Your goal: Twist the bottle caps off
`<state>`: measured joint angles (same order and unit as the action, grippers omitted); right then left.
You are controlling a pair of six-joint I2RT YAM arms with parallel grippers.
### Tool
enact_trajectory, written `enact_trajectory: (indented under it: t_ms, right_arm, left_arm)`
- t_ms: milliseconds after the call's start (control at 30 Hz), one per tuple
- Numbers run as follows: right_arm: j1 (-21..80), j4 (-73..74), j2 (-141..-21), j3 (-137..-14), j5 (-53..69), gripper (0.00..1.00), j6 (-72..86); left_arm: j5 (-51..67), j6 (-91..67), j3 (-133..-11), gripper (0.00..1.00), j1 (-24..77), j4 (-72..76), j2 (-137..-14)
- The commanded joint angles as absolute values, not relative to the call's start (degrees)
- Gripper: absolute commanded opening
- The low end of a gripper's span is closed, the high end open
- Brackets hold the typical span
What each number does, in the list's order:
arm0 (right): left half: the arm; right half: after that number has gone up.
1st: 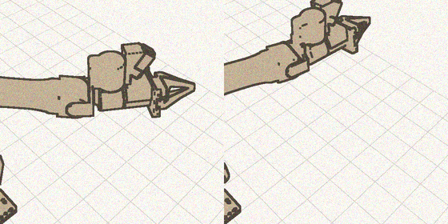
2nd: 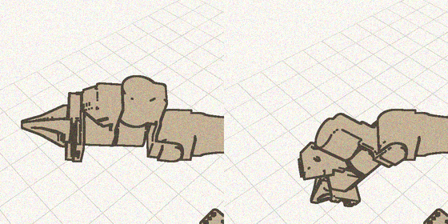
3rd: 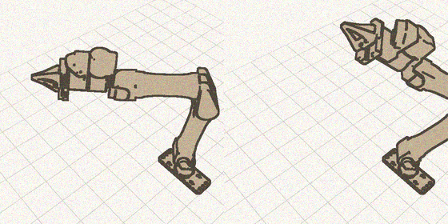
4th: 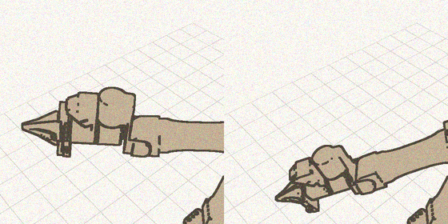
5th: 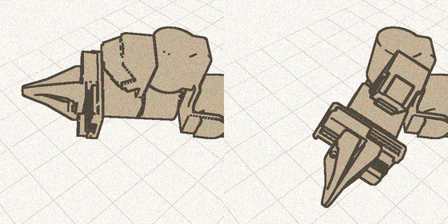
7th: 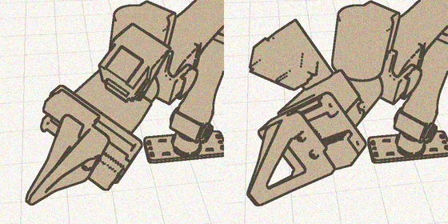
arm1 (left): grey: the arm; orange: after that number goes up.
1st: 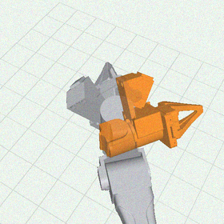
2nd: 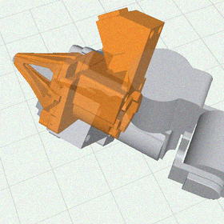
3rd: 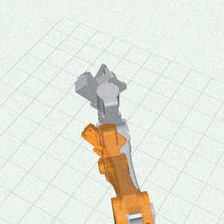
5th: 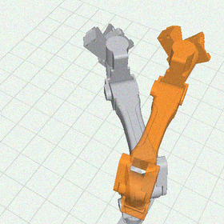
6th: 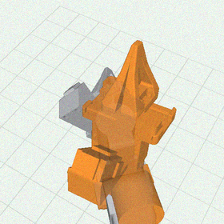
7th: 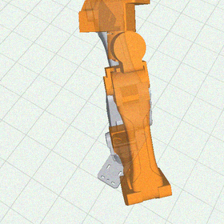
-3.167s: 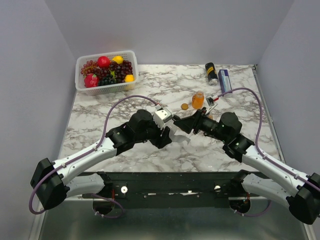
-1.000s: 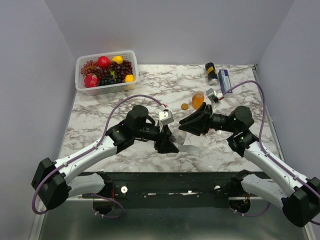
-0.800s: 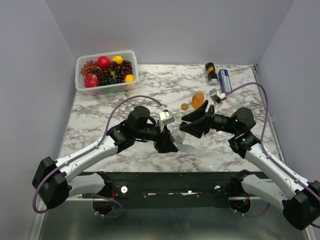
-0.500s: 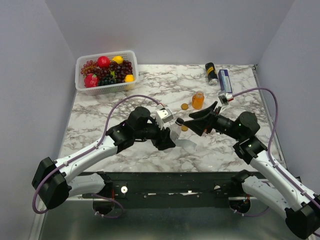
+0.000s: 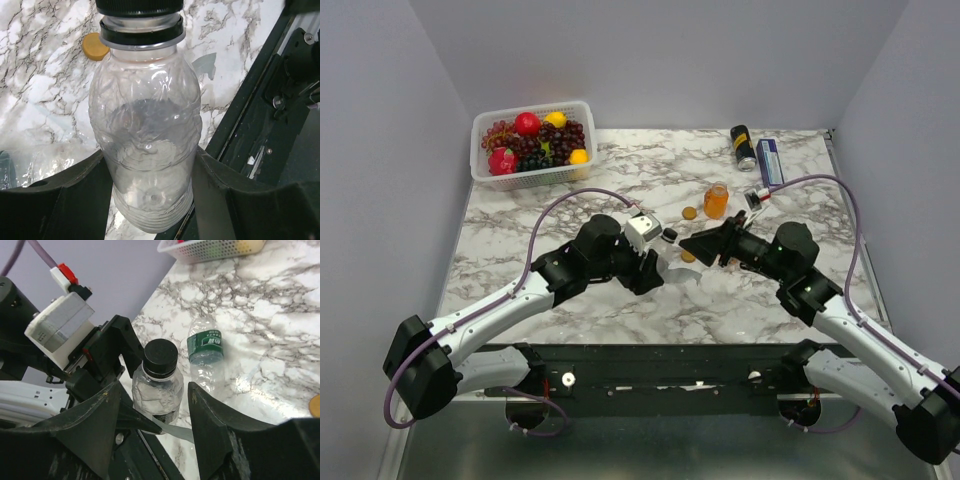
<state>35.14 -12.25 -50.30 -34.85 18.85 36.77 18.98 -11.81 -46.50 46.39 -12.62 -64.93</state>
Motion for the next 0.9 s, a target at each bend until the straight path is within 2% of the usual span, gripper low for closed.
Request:
enact_trajectory:
  t_ms: [0,867]
  right_arm:
    - [37.79,-14.15,-52.29,-35.94,13.01,0.64,37.97]
    - [41.75,-14.15,-58.01,-40.69,10.28,0.62,36.65]
  left_arm:
    - [16.08,-11.16,-48.43,0.32,47.02,-13.36,-64.86]
    - [14.24,-10.2,-49.48,0.32,48.95,-15.29,-66.71]
